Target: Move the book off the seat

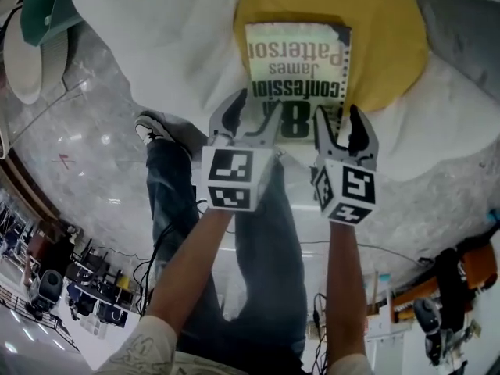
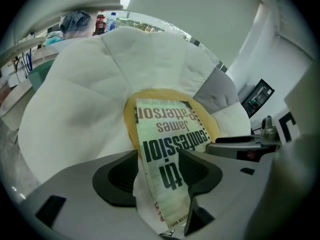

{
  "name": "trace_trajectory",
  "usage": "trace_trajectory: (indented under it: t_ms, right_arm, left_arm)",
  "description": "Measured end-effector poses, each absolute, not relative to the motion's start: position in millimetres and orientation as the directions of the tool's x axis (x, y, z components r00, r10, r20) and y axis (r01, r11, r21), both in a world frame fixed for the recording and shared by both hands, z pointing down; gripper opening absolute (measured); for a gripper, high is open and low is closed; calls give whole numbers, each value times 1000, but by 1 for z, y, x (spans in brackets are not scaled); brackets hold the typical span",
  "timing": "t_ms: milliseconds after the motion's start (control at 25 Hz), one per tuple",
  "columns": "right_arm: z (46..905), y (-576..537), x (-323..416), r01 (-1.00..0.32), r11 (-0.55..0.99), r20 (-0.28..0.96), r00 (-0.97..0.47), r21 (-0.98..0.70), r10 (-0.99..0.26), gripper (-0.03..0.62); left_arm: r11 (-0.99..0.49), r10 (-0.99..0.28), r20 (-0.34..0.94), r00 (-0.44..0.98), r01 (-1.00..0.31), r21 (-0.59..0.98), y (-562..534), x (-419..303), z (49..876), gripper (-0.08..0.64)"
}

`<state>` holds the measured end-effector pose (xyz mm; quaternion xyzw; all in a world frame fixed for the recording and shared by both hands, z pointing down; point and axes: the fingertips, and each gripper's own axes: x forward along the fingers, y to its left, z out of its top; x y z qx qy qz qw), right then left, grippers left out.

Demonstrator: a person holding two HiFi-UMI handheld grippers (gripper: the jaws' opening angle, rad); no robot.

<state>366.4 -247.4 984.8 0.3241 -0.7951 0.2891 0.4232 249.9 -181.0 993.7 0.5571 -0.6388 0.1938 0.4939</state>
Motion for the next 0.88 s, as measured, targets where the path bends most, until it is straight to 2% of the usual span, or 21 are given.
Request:
trace_trajectory:
  t_ms: [320, 400, 880]
  right_arm:
    - [1009, -238, 355, -751, 594, 858, -478, -287, -189, 253]
    - [1004, -242, 363, -747, 598, 856, -482, -292, -185, 245]
    - [950, -253, 342, -746, 622, 825, -493, -238, -276, 241]
  left_arm:
    - [307, -520, 844, 134, -893, 330, -176, 248, 1016, 249]
    - [291, -517, 845, 137, -900, 324, -182, 259, 1009, 224]
    - [260, -575, 812, 100, -919, 297, -197, 236, 956, 221]
